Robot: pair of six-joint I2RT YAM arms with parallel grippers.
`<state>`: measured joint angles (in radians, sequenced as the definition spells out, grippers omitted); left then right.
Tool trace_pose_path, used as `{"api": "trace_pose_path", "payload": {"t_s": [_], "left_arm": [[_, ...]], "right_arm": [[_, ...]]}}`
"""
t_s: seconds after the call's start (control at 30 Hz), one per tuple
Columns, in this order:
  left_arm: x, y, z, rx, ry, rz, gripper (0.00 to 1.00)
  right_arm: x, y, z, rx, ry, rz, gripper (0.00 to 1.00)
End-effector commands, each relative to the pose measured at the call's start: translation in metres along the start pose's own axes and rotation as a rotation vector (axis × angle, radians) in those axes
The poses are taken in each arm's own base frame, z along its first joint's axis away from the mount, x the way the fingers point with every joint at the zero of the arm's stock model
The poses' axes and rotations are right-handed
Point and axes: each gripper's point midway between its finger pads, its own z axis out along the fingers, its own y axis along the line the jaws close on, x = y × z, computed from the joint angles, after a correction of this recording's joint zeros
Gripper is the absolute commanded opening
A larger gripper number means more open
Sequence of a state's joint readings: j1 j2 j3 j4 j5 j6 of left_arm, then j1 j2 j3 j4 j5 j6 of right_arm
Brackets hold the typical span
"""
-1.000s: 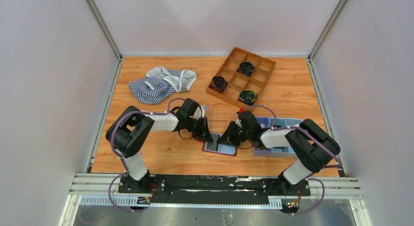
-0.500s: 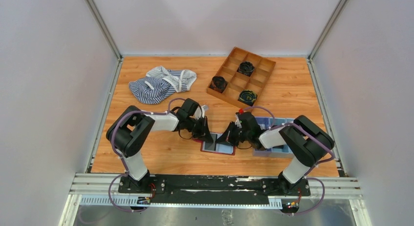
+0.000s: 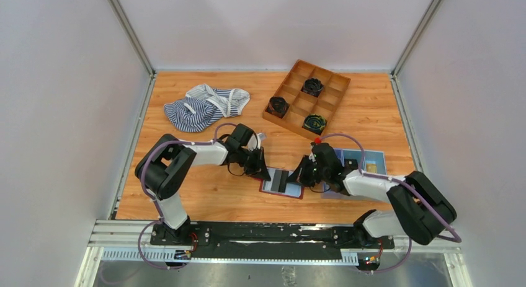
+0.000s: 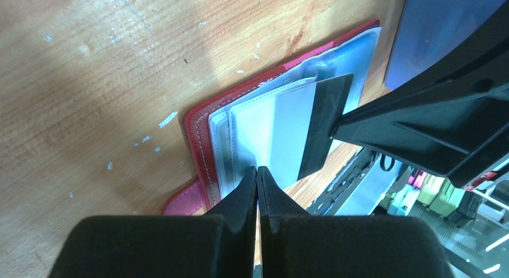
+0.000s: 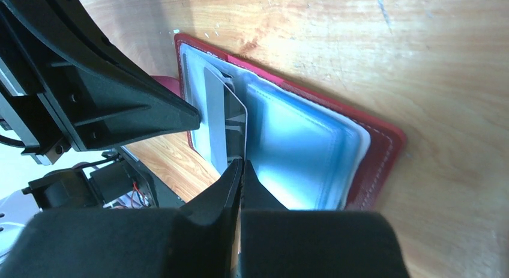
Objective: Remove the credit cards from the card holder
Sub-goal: Remove the credit card from the card holder, then place the credit card in the storage box.
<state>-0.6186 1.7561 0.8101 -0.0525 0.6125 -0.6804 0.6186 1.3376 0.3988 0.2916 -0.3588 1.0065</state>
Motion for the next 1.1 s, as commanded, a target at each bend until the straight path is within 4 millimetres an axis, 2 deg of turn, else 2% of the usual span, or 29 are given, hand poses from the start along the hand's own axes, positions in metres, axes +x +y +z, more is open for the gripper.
{"api": "trace_pose_path", "payload": {"t_s": [0.0,0.3,0.57,0.73,0.87,0.97,1.07], "left_arm": [[0.006,0.029,0.001,-0.125,0.010,0.000,0.01],[0.007,0.031,0.000,-0.130,0.015,0.000,0.01],[0.002,0.026,-0.005,-0.135,0.005,0.021,0.02],[-0.002,0.023,-0.007,-0.135,0.001,0.027,0.02],[-0.004,0.021,-0.008,-0.137,0.001,0.033,0.02],[-0.006,0.020,-0.007,-0.138,0.003,0.037,0.02],[-0.008,0.017,-0.007,-0.132,0.001,0.038,0.02]], "right_arm": [[-0.001,-0.014,-0.012,0.069,-0.014,-0.032,0.00],[-0.017,0.002,-0.046,0.098,-0.056,-0.122,0.00],[-0.051,0.016,-0.090,0.103,-0.165,-0.202,0.00],[-0.076,0.005,-0.137,0.255,-0.219,-0.272,0.00],[-0.099,-0.006,-0.193,0.508,-0.297,-0.361,0.00],[-0.107,-0.015,-0.229,0.663,-0.324,-0.409,0.00],[-0.113,-0.026,-0.249,0.792,-0.324,-0.432,0.00]]}}
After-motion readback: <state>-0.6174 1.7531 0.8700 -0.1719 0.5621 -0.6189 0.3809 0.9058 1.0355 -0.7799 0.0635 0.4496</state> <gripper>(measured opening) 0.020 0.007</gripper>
